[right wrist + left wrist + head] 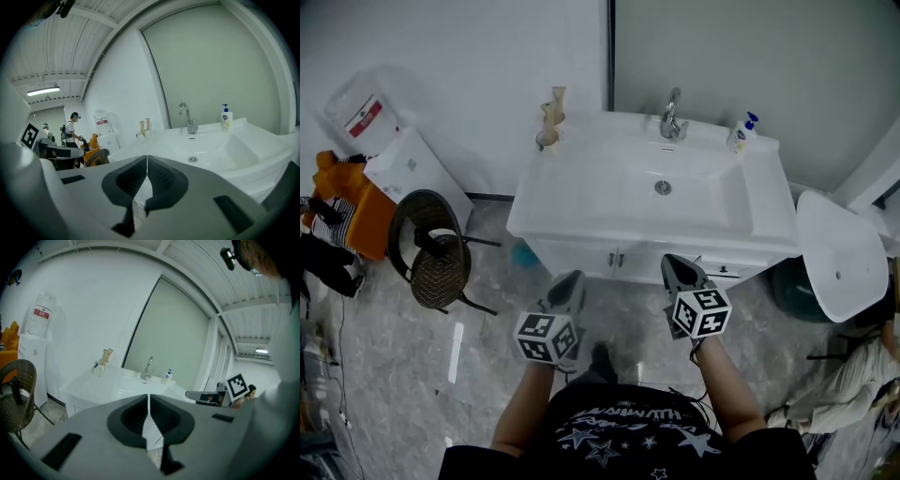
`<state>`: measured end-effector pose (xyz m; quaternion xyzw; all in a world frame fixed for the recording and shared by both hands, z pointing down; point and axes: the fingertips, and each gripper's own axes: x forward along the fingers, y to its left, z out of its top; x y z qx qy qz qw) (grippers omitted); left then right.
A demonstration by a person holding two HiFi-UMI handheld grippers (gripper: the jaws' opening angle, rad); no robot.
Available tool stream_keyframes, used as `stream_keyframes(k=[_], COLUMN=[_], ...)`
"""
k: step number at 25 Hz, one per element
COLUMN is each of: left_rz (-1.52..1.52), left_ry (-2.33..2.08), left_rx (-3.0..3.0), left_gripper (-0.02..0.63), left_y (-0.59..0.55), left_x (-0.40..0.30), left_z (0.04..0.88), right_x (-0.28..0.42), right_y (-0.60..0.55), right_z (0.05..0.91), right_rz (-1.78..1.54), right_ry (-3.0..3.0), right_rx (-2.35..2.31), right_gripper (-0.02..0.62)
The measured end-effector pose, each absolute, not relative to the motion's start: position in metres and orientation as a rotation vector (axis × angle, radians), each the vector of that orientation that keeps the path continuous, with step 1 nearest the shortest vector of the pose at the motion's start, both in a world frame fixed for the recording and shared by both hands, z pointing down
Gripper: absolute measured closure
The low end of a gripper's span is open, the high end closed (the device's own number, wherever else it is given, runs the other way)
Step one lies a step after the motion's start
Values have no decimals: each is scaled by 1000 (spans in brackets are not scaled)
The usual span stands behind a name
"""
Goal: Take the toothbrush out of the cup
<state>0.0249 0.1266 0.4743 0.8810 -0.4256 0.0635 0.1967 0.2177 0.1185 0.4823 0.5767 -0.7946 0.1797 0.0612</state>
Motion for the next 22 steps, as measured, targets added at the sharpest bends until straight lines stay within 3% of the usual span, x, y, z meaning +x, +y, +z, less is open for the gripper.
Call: stream_keyframes(k=[22], left_rz=[205], left_ry=[-1094], left_rx=[2459], left_gripper=[578], left_y=[36], left_x=[6], left_z=[493], right_x=[193], right_y=[36], right_z=[489], right_rz=[565], right_ry=[-2342], right_rx=[1763], right_gripper=[580])
